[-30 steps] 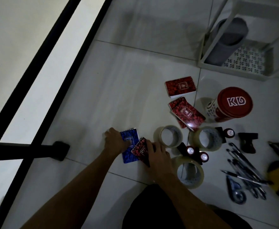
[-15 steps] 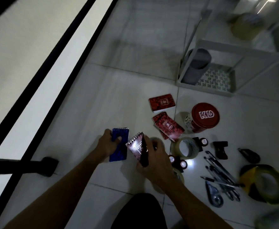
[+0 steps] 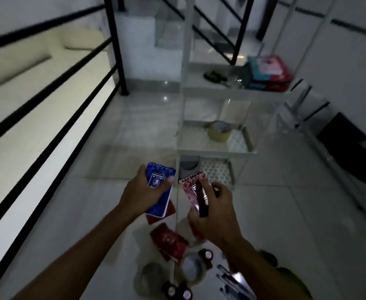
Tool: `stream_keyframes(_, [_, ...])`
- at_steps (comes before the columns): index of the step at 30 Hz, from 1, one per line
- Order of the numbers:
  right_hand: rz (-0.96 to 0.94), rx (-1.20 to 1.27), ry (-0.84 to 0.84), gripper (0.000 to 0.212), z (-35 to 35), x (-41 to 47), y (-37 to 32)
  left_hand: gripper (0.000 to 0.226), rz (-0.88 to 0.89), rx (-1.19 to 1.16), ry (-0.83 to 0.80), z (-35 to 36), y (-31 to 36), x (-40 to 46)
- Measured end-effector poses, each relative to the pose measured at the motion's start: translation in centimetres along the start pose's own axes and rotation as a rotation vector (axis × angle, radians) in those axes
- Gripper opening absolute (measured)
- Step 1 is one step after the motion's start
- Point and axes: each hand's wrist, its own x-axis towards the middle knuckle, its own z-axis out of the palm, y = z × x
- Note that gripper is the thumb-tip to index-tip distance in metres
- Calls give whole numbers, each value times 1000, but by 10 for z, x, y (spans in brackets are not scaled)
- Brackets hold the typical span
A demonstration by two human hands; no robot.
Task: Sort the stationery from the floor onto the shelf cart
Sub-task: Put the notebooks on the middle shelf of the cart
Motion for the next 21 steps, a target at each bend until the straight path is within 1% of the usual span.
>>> stream_keyframes(3, [4,3,78,79,-58,40,-6,114,72,63,9,-5,71,17])
stream_keyframes(4, [-4,2,106,78,-77,53,-8,122,102,86,31,-7,91,24])
stream_keyframes(5, [-16,-5,130,77,-94,66,-12,122,137,102,60,-9,112,29])
stream_keyframes(8, [-25,-37,179,76,-140,99,-22,110,190,146,128,-12,166,44])
stream_keyframes(11, [-35,-57,231,73,-179,129,-34,100,204,288,173,-18,215,63])
stream_keyframes(15, [-28,-65,284,71,-214,167,-41,102,236,402,236,-22,261,99])
stream_keyframes(18, [-17,-103,307,71,-221,182,-42,88,256,399,216,-13,276,128])
stream_keyframes(21, [0,-100,309,73,-222,189,-42,72,303,335,160,-2,283,157])
